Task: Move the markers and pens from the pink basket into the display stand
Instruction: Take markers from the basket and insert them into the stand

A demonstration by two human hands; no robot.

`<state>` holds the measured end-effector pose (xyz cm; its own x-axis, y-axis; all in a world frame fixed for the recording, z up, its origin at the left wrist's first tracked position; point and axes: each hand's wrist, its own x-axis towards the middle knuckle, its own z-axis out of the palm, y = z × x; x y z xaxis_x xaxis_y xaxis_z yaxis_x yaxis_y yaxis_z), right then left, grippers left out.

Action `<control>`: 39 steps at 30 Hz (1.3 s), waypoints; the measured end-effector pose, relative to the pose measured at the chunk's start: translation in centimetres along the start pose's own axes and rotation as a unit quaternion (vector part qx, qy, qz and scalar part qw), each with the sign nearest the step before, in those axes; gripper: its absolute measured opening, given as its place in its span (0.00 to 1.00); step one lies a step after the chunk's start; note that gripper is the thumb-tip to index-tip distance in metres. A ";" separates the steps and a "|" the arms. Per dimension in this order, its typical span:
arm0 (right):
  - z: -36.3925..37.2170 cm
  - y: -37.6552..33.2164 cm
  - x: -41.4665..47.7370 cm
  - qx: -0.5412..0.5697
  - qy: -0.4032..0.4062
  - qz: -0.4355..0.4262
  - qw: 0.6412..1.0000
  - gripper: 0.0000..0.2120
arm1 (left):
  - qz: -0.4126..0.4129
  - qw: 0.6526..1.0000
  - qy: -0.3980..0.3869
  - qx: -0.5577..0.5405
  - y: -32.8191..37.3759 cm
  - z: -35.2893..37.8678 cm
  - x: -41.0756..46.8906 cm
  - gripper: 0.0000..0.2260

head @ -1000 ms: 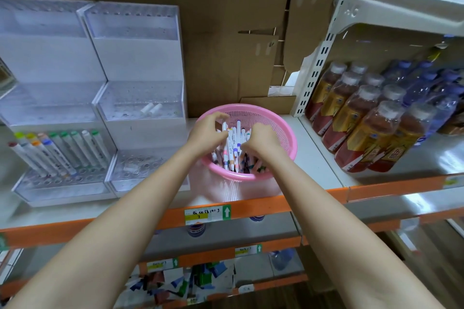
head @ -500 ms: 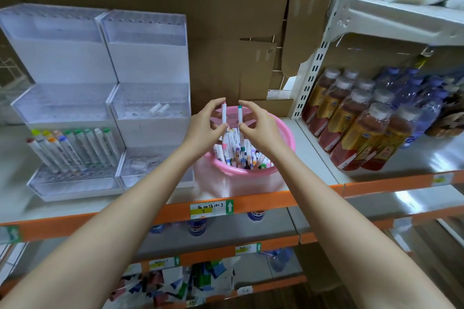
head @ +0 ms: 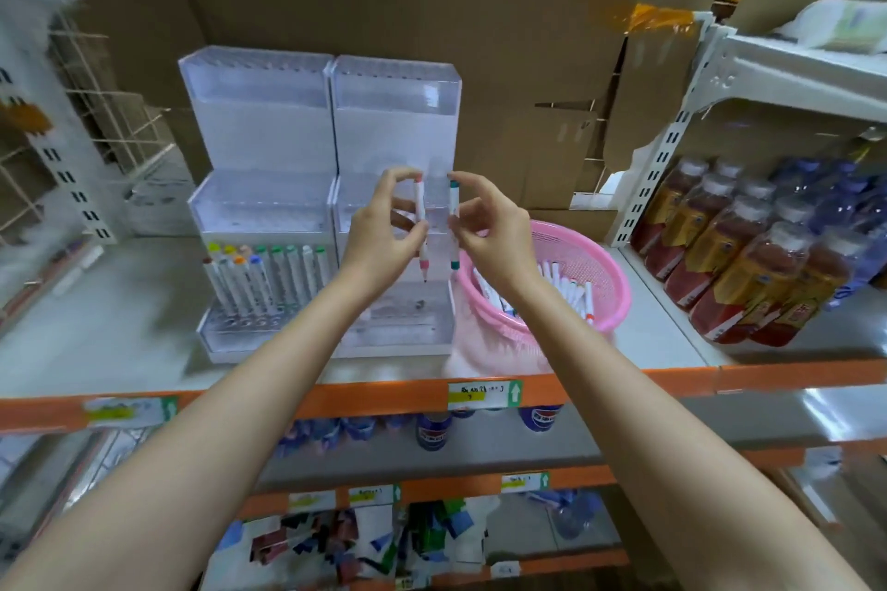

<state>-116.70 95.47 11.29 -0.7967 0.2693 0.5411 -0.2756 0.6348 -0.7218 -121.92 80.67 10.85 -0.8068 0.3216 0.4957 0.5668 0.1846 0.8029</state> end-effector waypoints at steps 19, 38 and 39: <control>14.9 -7.6 -1.3 0.012 -0.037 -0.006 0.999 0.19 | -0.014 0.999 0.041 0.004 -6.1 -15.1 -2.4 0.20; 18.9 -6.3 -2.2 -0.018 0.076 -0.030 0.996 0.18 | 0.042 0.997 -0.019 0.057 -8.0 -15.6 -1.7 0.14; 19.0 -6.3 -2.3 -0.018 0.079 -0.029 0.996 0.18 | 0.042 0.997 -0.018 0.057 -8.1 -15.6 -1.6 0.14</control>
<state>-123.36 77.12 6.38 -0.6840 0.3401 0.6454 -0.2979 0.6774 -0.6726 -127.80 64.19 8.67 -0.7505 0.3725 0.5459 0.6490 0.2591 0.7154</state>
